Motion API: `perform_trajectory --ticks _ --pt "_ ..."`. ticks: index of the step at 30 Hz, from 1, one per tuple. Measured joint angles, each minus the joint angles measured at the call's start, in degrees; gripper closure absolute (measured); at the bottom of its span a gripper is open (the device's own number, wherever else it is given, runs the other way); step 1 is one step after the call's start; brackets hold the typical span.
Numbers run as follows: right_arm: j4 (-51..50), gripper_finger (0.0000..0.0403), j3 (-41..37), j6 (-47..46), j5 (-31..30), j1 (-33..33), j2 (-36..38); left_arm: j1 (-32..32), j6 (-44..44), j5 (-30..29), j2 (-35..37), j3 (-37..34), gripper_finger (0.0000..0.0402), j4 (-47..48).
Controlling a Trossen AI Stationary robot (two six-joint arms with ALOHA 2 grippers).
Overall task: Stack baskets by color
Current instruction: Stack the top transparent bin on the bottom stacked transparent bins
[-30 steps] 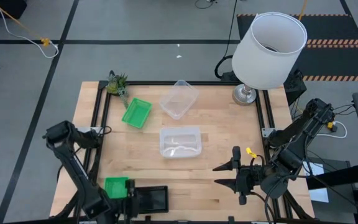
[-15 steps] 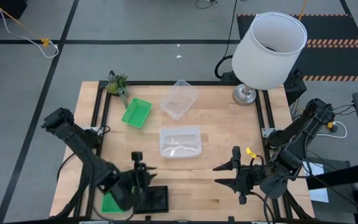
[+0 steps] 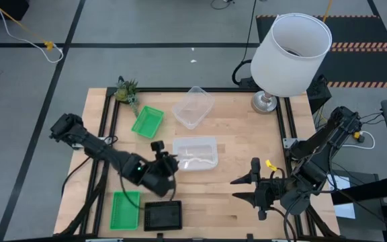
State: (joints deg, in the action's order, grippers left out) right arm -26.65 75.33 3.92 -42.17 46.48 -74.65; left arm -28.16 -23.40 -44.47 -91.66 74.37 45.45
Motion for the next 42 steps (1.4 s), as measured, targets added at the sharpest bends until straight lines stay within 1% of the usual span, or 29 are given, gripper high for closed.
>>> perform_trajectory --ticks 4,7,12,14,16,21,24,27,30,32,36,40,42 --pt "-1.25 0.0232 0.00 0.00 0.00 -0.36 0.00 3.74 2.69 0.09 0.00 0.00 0.0291 1.09" --pt "-2.94 0.0232 0.00 -0.04 -0.02 -1.11 0.00 7.48 7.01 0.99 0.02 0.00 0.0291 1.05" --pt "-4.37 0.0232 -0.94 0.41 0.00 -2.60 0.02 16.73 17.18 11.68 1.74 0.04 0.0291 0.36" --pt "-4.49 0.0232 -2.24 2.38 -0.02 -3.26 0.02 21.38 20.60 14.98 2.25 0.00 0.0291 0.33" --pt "-4.49 0.0232 -4.08 5.02 -0.02 -4.03 0.24 26.17 24.24 17.99 2.49 0.03 0.0291 -1.60" --pt "-4.50 0.0232 -9.55 9.74 -0.01 -7.68 1.80 37.93 27.89 28.04 1.46 0.02 0.0291 -5.16" --pt "-4.36 0.0232 -13.23 10.49 -0.04 -10.63 3.97 44.00 25.87 30.63 0.81 -0.02 0.0289 -5.05" --pt "-3.35 0.0232 -17.13 10.48 -0.04 -13.82 7.05 48.31 23.11 33.24 0.87 -0.02 0.0278 -4.24" --pt "0.13 0.0232 -21.01 10.50 -0.04 -16.51 10.70 51.26 16.10 34.06 0.85 -0.02 0.0258 -4.18" --pt "3.68 0.0232 -23.39 11.37 -0.04 -18.06 13.01 52.77 11.63 33.99 0.85 -0.02 0.0242 -4.92" --pt "9.78 0.0232 -26.74 12.20 0.02 -20.02 16.96 53.85 7.20 33.92 -0.13 -1.42 0.0212 -10.03" --pt "11.88 0.0232 -28.12 12.19 0.15 -20.65 19.32 54.71 2.79 33.76 -1.67 -3.14 0.0187 -14.67" --pt "11.86 0.0232 -28.15 11.96 0.13 -20.70 19.84 55.06 1.66 33.44 -2.74 -3.55 0.0178 -13.73"
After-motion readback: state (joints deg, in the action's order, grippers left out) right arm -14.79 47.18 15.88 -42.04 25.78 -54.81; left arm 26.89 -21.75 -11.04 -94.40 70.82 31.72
